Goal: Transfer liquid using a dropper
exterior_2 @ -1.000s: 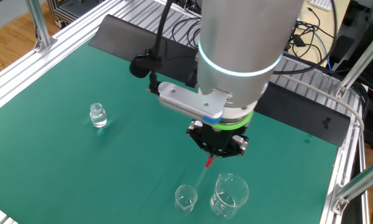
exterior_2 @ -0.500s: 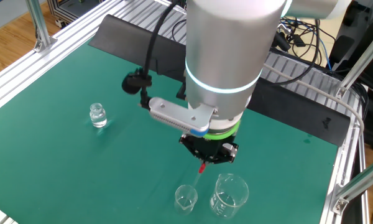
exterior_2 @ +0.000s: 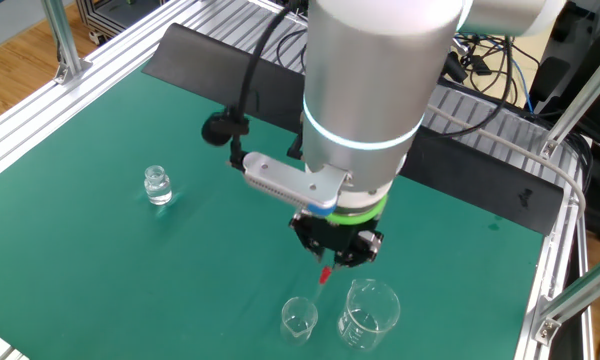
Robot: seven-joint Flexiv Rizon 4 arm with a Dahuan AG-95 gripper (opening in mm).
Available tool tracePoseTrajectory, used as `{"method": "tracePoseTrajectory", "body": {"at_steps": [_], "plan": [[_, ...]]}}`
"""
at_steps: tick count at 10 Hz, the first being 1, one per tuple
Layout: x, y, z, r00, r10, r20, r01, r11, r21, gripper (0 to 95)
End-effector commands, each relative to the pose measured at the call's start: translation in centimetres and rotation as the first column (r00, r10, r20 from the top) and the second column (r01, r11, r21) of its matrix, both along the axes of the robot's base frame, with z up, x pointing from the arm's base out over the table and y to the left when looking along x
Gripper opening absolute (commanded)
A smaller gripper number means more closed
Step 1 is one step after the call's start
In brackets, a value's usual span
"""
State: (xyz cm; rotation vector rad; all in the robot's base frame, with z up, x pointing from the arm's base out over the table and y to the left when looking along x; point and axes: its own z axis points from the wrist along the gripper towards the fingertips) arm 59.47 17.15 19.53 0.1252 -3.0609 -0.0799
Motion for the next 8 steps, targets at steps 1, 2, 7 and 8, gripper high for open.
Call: {"method": "tracePoseTrajectory", "body": {"at_steps": [1,2,7,8], "plan": [[-0.4,-0.4,1.4,1.000,0.002,0.005,-0.002,1.000,0.001,0.0],[-0.6,-0.8,2.3,1.000,0.007,0.013,-0.007,1.000,0.001,0.0],[-2.5,-4.9,4.4,0.996,0.020,0.087,-0.020,1.000,-0.008,0.0],[-2.7,-5.6,4.1,0.995,0.021,0.101,-0.020,1.000,-0.011,0.0]]}}
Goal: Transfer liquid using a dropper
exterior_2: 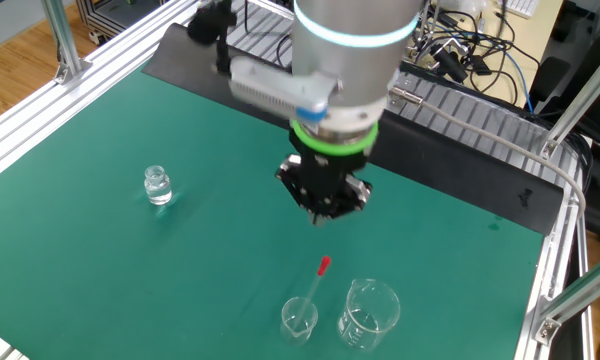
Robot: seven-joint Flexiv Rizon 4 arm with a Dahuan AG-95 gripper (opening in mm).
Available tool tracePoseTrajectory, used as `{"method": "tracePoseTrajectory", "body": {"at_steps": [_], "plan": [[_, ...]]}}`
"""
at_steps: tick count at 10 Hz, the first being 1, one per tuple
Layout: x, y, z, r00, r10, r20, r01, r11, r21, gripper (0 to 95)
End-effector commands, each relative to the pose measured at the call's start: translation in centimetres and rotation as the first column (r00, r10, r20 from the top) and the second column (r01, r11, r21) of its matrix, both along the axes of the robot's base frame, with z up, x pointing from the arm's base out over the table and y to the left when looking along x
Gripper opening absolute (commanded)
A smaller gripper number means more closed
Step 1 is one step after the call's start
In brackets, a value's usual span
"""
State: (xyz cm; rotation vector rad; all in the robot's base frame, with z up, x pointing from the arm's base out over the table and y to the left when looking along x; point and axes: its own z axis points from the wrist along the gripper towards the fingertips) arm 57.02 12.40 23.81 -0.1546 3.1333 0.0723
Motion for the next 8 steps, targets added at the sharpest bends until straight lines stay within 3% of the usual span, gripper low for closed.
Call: {"method": "tracePoseTrajectory", "body": {"at_steps": [1,2,4,8], "plan": [[-0.26,-1.21,-0.62,1.000,-0.007,0.021,0.008,1.000,-0.018,0.0],[-0.29,-1.41,-0.92,1.000,-0.013,0.000,0.013,1.000,-0.011,0.0],[-0.25,-1.71,-0.93,0.999,-0.035,0.016,0.035,0.999,-0.011,0.0],[-0.18,-1.80,-1.06,0.999,-0.042,0.015,0.042,0.999,-0.005,0.0]]}}
